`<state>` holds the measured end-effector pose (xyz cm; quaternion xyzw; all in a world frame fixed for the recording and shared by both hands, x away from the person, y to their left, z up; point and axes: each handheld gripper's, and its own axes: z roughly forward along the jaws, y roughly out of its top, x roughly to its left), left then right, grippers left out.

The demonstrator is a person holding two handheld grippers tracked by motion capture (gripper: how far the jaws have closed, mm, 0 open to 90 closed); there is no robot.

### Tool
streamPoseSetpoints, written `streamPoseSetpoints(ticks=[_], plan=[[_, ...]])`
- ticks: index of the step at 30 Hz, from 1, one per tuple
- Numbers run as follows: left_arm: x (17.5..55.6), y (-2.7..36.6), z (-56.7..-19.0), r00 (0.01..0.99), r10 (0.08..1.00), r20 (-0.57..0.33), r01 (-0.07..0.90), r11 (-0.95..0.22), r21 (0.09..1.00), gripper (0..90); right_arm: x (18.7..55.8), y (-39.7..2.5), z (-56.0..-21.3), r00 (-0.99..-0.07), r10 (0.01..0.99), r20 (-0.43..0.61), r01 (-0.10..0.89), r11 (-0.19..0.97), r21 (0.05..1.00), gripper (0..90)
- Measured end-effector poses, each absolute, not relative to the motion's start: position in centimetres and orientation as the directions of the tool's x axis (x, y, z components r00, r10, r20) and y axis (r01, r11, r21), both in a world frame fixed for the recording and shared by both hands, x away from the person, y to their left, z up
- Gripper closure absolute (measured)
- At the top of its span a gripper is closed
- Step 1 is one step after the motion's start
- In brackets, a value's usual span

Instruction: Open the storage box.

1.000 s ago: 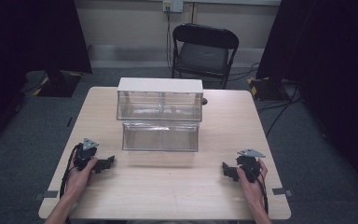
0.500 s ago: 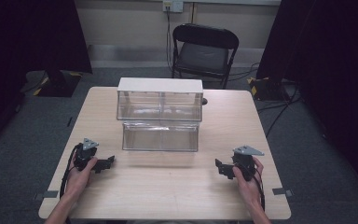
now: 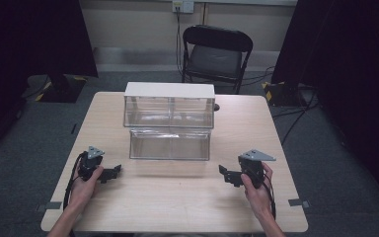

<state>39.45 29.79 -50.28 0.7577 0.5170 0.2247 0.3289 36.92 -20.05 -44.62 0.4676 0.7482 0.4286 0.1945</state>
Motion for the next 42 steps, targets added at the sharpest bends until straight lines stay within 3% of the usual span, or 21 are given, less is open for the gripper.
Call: streamPoseSetpoints(ticks=[12,42], plan=[[39.5,29.8,-50.3,0.365,0.931,0.001,0.635,-0.25,0.731,7.7,37.8,-17.1,-43.3,-0.584,0.803,0.122,0.492,0.23,0.839,14.1],[39.5,29.8,-50.3,0.365,0.931,0.002,0.635,-0.25,0.731,7.7,39.9,-12.5,-45.7,-0.632,0.77,0.088,0.513,0.33,0.792,14.1]])
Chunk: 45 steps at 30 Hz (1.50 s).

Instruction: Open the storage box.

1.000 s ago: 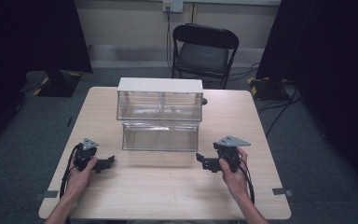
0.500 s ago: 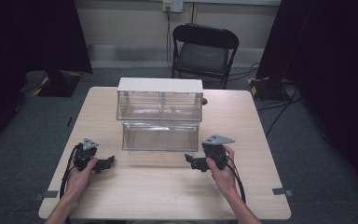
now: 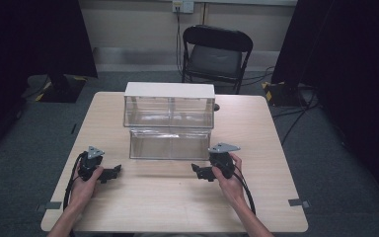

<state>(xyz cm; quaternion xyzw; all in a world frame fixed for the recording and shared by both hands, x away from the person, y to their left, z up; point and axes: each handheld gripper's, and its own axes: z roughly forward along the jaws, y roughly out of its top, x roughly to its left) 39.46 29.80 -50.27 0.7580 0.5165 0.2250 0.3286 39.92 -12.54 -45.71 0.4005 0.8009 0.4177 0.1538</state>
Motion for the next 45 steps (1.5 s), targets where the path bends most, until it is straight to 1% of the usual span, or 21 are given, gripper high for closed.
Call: streamPoseSetpoints(ticks=[3,12,17,24,33,45], plan=[[39.5,29.8,-50.3,0.365,0.931,0.0,0.636,-0.25,0.73,7.7,40.2,-12.2,-45.9,-0.628,0.775,0.067,0.511,0.346,0.787,13.9],[39.5,29.8,-50.3,0.366,0.931,0.001,0.636,-0.251,0.73,7.7,40.7,-11.8,-46.4,-0.595,0.801,0.068,0.526,0.323,0.787,14.0],[39.5,29.8,-50.3,0.366,0.931,0.001,0.636,-0.25,0.73,7.7,40.8,-11.7,-46.5,-0.578,0.81,0.095,0.539,0.292,0.79,12.5],[39.5,29.8,-50.3,0.366,0.931,0.001,0.636,-0.25,0.73,7.7,40.7,-11.6,-46.2,-0.581,0.807,0.105,0.534,0.28,0.798,9.0],[39.5,29.8,-50.3,0.366,0.931,0.001,0.635,-0.251,0.73,7.7,40.5,-11.4,-46.1,-0.575,0.814,0.086,0.526,0.287,0.801,9.2],[39.5,29.8,-50.3,0.366,0.931,0.001,0.636,-0.25,0.73,7.7,40.4,-11.5,-45.9,-0.581,0.808,0.097,0.529,0.284,0.8,9.0]])
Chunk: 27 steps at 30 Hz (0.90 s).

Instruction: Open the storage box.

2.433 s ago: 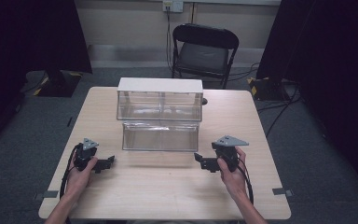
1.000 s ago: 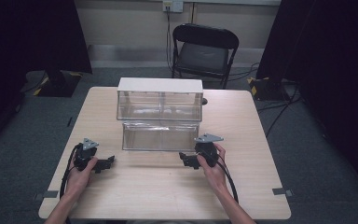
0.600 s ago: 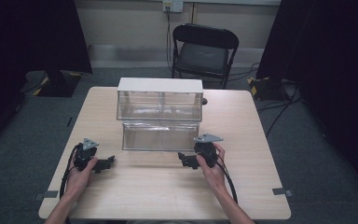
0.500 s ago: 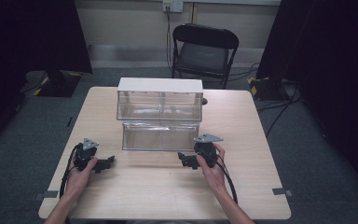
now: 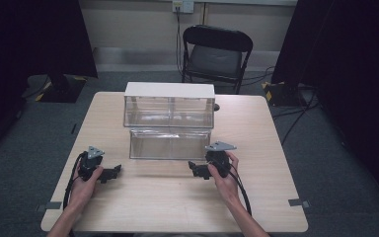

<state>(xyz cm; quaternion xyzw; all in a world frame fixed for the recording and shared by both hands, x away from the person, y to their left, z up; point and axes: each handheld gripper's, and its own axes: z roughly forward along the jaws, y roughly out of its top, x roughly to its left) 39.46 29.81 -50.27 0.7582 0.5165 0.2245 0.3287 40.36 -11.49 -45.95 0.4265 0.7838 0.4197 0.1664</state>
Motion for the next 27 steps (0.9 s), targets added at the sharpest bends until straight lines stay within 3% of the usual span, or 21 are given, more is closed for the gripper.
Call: streamPoseSetpoints(ticks=[27], plan=[[39.46,29.81,-50.27,0.366,0.931,0.001,0.636,-0.251,0.73,7.7,40.01,-11.73,-45.21,-0.597,0.795,0.109,0.512,0.274,0.814,5.8]])
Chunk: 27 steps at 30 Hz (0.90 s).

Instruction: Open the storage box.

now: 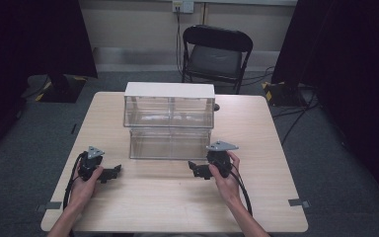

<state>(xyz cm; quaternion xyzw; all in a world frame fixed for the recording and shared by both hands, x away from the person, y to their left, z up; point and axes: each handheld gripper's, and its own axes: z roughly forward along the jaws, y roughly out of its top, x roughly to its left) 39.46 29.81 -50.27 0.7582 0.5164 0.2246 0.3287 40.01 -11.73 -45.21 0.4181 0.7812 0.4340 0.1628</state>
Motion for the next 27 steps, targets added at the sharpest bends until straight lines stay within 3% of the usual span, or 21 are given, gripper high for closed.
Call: streamPoseSetpoints(ticks=[27], plan=[[39.46,29.81,-50.27,0.366,0.931,0.001,0.635,-0.251,0.73,7.7,40.03,-11.53,-44.47,-0.602,0.793,0.096,0.486,0.268,0.832,1.6]])
